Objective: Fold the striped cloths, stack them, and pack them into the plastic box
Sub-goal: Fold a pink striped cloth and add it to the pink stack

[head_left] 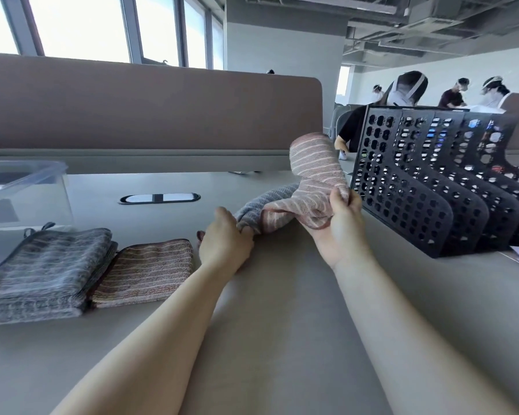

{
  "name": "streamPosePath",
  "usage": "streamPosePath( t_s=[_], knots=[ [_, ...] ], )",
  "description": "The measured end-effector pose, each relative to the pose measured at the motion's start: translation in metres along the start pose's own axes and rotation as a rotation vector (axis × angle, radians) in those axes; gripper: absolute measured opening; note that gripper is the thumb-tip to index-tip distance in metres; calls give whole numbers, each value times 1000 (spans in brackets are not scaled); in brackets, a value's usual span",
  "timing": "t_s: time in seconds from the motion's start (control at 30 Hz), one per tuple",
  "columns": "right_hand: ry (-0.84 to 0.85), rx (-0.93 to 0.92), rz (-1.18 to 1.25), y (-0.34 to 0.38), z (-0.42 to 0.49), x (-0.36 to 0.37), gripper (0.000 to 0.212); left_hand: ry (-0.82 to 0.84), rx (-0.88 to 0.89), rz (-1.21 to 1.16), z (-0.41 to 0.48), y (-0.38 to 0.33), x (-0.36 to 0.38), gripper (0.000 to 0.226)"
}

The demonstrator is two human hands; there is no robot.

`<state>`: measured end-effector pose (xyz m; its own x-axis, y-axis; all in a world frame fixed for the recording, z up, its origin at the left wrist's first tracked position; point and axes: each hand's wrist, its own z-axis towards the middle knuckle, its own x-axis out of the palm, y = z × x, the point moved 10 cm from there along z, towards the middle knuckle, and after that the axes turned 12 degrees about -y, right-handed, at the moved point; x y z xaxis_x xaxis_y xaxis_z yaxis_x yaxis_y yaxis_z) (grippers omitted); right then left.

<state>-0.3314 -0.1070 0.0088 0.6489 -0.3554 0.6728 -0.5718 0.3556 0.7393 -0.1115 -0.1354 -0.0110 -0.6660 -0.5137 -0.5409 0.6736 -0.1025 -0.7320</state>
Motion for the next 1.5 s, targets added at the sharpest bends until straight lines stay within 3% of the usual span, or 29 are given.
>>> streamPosePath(
  t_s=[0.07, 0.23, 0.33, 0.4, 0.47, 0.57, 0.77, 0.87, 1.0, 1.1, 1.13, 1.2, 1.3, 1.4, 1.5],
  knots=[
    [1, 26, -12, -3, 1, 0, 23, 47, -76, -235, 3, 3, 7, 24],
    [56, 196, -52, -19, -12, -1, 19, 301, -71, -429, -13, -11, 25, 38],
    [151, 323, 28, -19, -25, 3, 24, 360, -270, -622, -20, -9, 21, 48],
    [202, 365, 45, -18, -33, 7, 28, 522, -443, -738, -37, -9, 27, 52],
    [243, 369, 11, -19, -37, 7, 34, 654, -486, -843, -52, -16, 31, 46],
    [283, 338, -110, -20, -36, 0, 33, 563, -383, -944, -46, -22, 15, 27],
    [198, 212, -443, -9, -28, -24, 40, 409, -357, -956, -34, -13, -8, 16],
    [94, 11, -423, 16, -21, -26, 41, 267, -269, -941, -22, -16, -30, 19],
    [172, -72, -285, 46, -25, 3, 47, 99, -127, -923, -9, -39, -66, 11],
    [240, -124, -247, 72, -28, 18, 27, 56, 135, -1020, -8, -85, -111, 11],
    [245, -148, -247, 77, -27, 16, 24, 59, 229, -1016, -11, -96, -123, 10],
    [243, -170, -328, 80, -23, 1, 38, 92, 352, -962, -20, -104, -131, 10],
    [293, -148, -729, 53, -24, -32, 54, 238, 254, -785, -36, -69, -96, 10],
    [379, -28, -1073, 23, -34, -57, 30, 385, 89, -537, -60, -22, -57, 15],
    [395, 20, -1099, 20, -33, -68, 21, 377, 115, -239, -75, -10, -46, 12]
  ],
)
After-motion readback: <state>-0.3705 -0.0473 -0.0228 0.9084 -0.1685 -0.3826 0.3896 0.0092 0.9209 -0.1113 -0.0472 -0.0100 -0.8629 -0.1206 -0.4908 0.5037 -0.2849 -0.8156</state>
